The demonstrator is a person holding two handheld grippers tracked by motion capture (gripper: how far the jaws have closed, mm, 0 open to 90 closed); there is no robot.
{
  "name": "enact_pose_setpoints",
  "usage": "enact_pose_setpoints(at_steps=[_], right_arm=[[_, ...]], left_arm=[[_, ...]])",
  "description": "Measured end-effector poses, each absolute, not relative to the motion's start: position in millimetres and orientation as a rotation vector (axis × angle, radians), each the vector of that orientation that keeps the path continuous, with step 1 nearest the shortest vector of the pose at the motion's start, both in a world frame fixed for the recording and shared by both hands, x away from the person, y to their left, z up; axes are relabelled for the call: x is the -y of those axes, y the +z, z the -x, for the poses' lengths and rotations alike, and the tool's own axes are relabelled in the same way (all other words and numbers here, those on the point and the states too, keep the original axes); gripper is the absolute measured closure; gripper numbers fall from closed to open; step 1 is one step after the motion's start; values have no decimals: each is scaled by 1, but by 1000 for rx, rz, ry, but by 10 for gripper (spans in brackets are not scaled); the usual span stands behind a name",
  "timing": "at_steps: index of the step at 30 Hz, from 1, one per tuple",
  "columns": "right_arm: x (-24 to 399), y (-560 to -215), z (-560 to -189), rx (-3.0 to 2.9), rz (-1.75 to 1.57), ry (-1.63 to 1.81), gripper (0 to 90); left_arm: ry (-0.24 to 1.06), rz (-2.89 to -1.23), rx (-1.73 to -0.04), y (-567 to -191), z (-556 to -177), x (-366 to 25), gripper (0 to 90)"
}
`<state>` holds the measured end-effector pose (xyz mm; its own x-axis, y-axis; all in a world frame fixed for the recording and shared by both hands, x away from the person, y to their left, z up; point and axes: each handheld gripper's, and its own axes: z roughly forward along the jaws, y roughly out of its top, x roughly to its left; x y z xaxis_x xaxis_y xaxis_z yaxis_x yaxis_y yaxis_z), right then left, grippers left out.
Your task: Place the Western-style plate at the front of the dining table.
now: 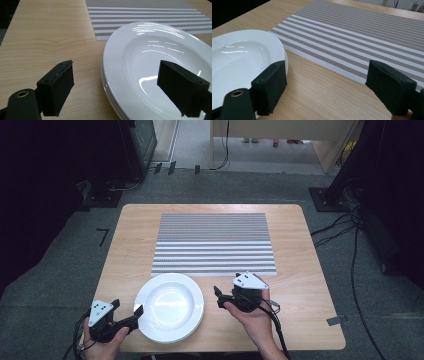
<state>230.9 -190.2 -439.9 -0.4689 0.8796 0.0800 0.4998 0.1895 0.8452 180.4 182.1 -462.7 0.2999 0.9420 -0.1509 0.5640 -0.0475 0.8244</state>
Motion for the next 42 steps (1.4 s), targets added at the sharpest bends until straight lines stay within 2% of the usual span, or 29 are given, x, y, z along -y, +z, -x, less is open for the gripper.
enact_pose_setpoints(at_steps=[6,9,13,14,15,17,23,24,28,29,38,39,42], right_arm=[[173,-440,-232,-2056,-1290,1213,247],[161,-442,-233,-2083,-1292,1257,308],[152,-444,-232,-2107,-1275,1302,366],[151,-445,-232,-2110,-1279,1317,404],[148,-447,-232,-2105,-1297,1351,487],[148,-450,-231,-2089,-1315,1400,559],[149,-458,-231,-2105,-1334,1430,610],[150,-465,-231,-2122,-1369,1433,641],[150,-471,-233,-2146,-1396,1414,653],[151,-474,-233,-2151,-1416,1411,684],[154,-485,-235,-2164,-1533,1480,711],[154,-486,-235,-2162,-1577,1485,750],[154,-486,-235,-2176,-1620,1493,771]], left_arm=[[548,-1741,-1386,-467,-183,-176,157],[536,-1735,-1399,-469,-184,-174,231],[529,-1737,-1400,-470,-185,-174,251],[530,-1740,-1399,-471,-185,-174,259],[532,-1743,-1401,-471,-185,-173,286],[537,-1751,-1399,-473,-186,-171,320],[559,-1779,-1390,-477,-187,-169,382],[560,-1784,-1392,-478,-187,-169,421],[561,-1794,-1392,-480,-188,-169,463],[560,-1801,-1389,-481,-188,-168,480],[543,-1819,-1396,-485,-190,-168,519],[541,-1819,-1397,-485,-190,-169,528],[534,-1820,-1397,-485,-190,-169,532]])
